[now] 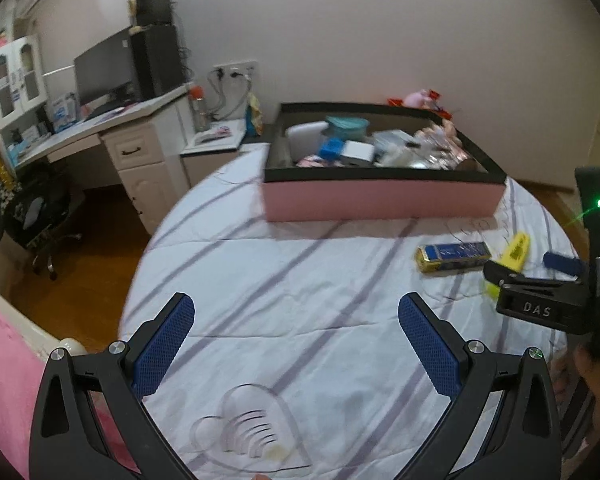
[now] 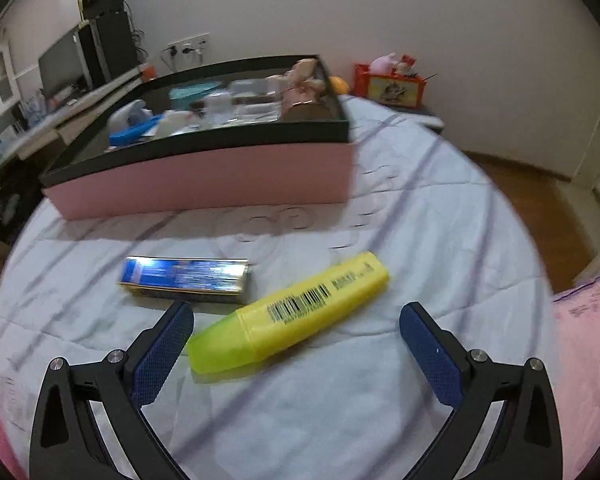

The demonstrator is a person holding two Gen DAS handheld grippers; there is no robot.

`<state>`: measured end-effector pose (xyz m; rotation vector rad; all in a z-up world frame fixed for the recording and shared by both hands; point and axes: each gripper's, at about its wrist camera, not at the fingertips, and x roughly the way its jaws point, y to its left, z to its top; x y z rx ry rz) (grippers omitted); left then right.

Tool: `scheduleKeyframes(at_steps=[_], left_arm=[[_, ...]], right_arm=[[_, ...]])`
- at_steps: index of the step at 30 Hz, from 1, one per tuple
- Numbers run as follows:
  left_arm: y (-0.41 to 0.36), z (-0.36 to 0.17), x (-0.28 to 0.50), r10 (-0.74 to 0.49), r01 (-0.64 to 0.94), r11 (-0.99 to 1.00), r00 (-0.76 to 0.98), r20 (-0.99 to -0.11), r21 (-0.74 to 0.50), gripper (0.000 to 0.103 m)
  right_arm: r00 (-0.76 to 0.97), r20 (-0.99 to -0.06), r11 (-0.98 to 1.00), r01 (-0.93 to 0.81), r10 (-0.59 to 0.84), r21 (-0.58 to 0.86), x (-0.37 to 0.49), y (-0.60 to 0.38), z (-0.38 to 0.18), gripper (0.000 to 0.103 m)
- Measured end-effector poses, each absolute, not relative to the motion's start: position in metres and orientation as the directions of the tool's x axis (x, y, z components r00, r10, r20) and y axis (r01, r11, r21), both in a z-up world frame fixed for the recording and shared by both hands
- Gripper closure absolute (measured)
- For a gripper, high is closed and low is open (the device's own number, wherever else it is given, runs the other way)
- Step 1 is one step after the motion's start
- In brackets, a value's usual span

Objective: Organize rigid objects
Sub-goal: 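Withdraw both tools from the pink box back over the table, then grasp the blue-gold box with the left tool while the right tool grasps the yellow highlighter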

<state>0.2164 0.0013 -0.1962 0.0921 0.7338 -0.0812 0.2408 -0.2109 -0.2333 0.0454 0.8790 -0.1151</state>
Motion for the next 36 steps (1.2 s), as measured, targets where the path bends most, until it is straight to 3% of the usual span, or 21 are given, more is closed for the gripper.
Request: scheduleKeyframes(at_steps=[6,12,14,16,18,27,28,32,34,36], left_arm=[[-0.034,-0.21,0.232,-0.099,0.207,0.976,0.695,-0.712,0.067,0.0],[-0.074,-0.223,0.258,-0.146,0.326,0.941,0.643,-0.751,0.096,0.0],[-0.084,-0.225,0.267,-0.15,0.34,0.935,0.634,-0.759,0.1,0.0],[-0.096,-0.225,0.276,-0.153,0.364,0.923,0.638,-0.755,0.12,0.0],[-0.105,-0.227,0.285,-0.146,0.377,0.916,0.631,-0.762,0.138,0.0],[-0.133,-0.239,0.31,-0.164,0.476,0.863,0.585,-0.794,0.172,0.001],[-0.134,-0.238,0.311,-0.168,0.476,0.864,0.583,-0.795,0.166,0.003],[-0.134,-0.236,0.308,-0.25,0.496,0.866,0.54,-0.803,0.064,0.045],[-0.136,-0.235,0.304,-0.237,0.49,0.868,0.551,-0.8,0.08,0.05],[-0.135,-0.235,0.3,-0.247,0.491,0.868,0.546,-0.801,0.067,0.067]], right_arm=[[0.619,-0.766,0.979,0.197,-0.171,-0.059,0.225,-0.256,-0.232,0.0],[0.636,-0.77,0.996,0.087,-0.052,0.005,0.237,-0.266,-0.232,0.013],[0.636,-0.772,0.999,0.047,-0.02,0.013,0.245,-0.264,-0.232,0.027],[0.64,-0.769,1.0,0.011,0.002,0.011,0.25,-0.259,-0.231,0.053],[0.635,-0.773,1.0,-0.009,0.012,0.008,0.254,-0.257,-0.232,0.062],[0.636,-0.769,0.998,-0.014,0.054,0.058,0.257,-0.263,-0.234,0.062],[0.637,-0.769,0.998,-0.014,0.057,0.063,0.258,-0.263,-0.235,0.062],[0.638,-0.768,0.998,-0.014,0.058,0.063,0.257,-0.265,-0.235,0.062],[0.638,-0.767,0.997,-0.015,0.063,0.069,0.257,-0.265,-0.235,0.062],[0.639,-0.767,0.997,-0.016,0.067,0.074,0.257,-0.266,-0.235,0.063]])
